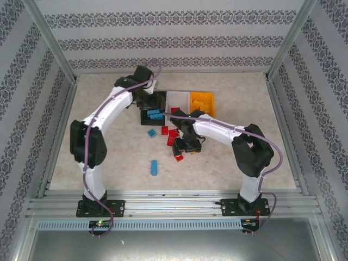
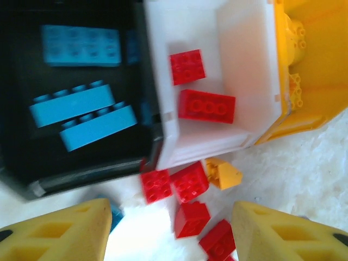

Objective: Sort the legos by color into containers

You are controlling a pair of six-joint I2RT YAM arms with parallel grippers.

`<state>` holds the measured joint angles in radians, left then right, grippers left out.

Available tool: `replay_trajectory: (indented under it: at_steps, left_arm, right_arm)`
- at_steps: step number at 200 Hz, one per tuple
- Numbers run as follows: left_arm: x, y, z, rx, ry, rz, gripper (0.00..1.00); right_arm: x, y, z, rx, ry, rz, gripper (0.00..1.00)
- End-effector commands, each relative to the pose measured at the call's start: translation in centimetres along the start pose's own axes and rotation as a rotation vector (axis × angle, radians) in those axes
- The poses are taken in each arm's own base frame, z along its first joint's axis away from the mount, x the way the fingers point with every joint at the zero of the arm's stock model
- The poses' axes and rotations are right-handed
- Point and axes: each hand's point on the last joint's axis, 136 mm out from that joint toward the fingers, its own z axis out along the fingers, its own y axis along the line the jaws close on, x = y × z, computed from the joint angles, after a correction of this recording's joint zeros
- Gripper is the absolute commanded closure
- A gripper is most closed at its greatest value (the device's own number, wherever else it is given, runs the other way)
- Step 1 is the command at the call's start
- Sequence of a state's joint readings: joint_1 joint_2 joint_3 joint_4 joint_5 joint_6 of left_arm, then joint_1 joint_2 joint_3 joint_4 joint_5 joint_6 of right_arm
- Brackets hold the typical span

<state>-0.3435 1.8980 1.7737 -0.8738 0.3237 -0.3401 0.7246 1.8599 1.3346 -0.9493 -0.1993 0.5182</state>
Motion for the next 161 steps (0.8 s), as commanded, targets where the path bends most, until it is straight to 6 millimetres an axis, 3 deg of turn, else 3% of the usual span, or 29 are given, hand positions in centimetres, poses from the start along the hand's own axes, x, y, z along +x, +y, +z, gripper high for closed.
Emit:
replay_trajectory:
  at_steps: [1, 39, 81, 125, 161]
  left_arm:
    - [0.5, 2.2, -1.3, -0.016, -0.048, -0.024, 0.39]
    - [3.1, 4.9, -2.6, -0.031, -0.041, -0.075, 0.39]
    - [4.1, 6.2, -3.7, -0.031, -0.051, -0.096, 0.39]
    - [4.3, 6.5, -3.7, -0.021, -0.042, -0.102, 0.38]
    - [4.0, 6.4, -3.6, -0.01, -0.043, -0.097, 0.38]
  right_arm:
    - [-0.5, 1.2, 0.6, -0.01, 0.011, -0.012, 0.33]
    - [-0.8, 2.1, 2.1, 0.009, 0.046, -0.035, 0.33]
    - [-1.0, 1.6, 3.6, 0.052, 0.066, -0.03, 0.38]
    - [-1.6, 1.3, 3.6, 0.079, 0.045, -0.009, 0.51]
    - [-1.4, 0.6, 2.2, 0.108, 0.004, 0.0, 0.62]
